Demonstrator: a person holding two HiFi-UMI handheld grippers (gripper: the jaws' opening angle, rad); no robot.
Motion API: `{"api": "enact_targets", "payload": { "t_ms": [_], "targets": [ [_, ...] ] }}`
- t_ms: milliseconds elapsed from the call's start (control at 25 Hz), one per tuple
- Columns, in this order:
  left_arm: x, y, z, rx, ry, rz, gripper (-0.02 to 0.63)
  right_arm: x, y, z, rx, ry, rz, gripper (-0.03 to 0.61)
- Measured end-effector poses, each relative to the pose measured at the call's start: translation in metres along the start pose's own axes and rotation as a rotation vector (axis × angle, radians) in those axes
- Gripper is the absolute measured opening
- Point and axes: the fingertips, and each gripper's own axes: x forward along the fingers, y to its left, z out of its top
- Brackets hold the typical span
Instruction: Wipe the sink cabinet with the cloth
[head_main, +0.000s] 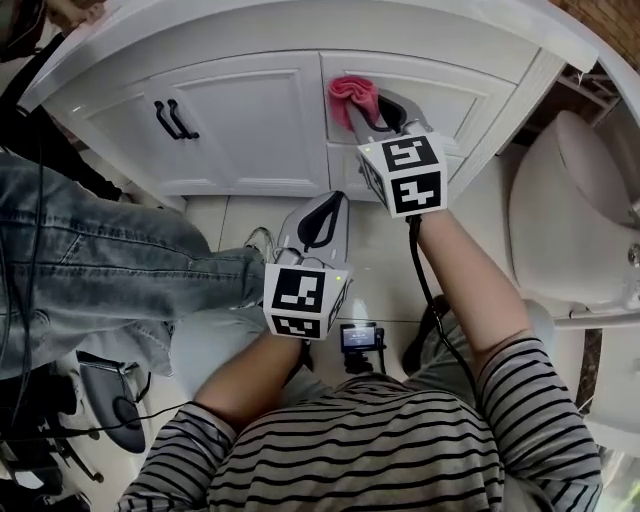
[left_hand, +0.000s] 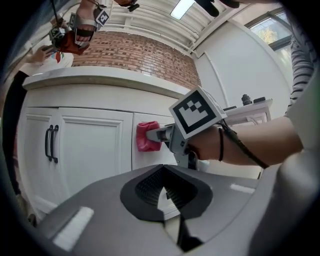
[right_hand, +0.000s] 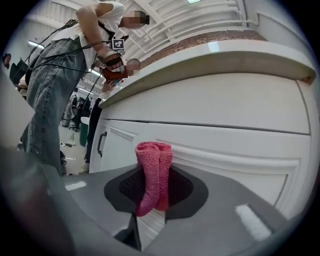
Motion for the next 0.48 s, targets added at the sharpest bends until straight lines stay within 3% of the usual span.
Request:
{"api": "enact_targets", "payload": {
  "t_ms": [200,480],
  "targets": [
    [0.003,-0.005,-0.003,0.004,0.010,-0.018,0.000,-0.034,-0.049,-0.016,0.062,0.014,-0.076,0.095],
    [0.010,-0.016,-0.012,0.051,0.027,-0.027,0.000,-0.070,-0.093,-0.027,0.056,0.014,-0.144,0.094]
  ]
}}
